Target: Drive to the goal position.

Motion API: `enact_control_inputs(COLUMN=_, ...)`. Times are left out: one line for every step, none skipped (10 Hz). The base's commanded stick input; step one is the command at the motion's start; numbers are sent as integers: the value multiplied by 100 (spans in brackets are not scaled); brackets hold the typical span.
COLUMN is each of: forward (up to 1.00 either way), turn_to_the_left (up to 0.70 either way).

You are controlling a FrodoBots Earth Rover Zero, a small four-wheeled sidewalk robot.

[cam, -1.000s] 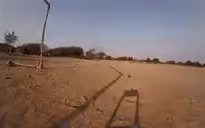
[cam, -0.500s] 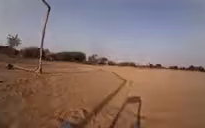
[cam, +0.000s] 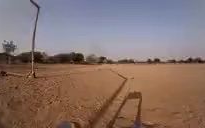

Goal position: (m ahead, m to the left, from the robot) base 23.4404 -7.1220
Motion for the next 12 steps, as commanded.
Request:
enact_control_inputs(forward=70, turn_to_the_left=0)
enact_control_inputs(forward=70, turn_to_the_left=0)
enact_control_inputs(forward=70, turn_to_the_left=0)
enact_control_inputs(forward=70, turn_to_the_left=0)
enact_control_inputs(forward=70, turn_to_the_left=0)
enact_control_inputs(forward=70, turn_to_the_left=0)
enact_control_inputs(forward=70, turn_to_the_left=0)
enact_control_inputs(forward=70, turn_to_the_left=0)
enact_control_inputs(forward=70, turn_to_the_left=0)
enact_control_inputs(forward=70, turn_to_the_left=0)
enact_control_inputs(forward=70, turn_to_the_left=-15)
enact_control_inputs(forward=70, turn_to_the_left=-21)
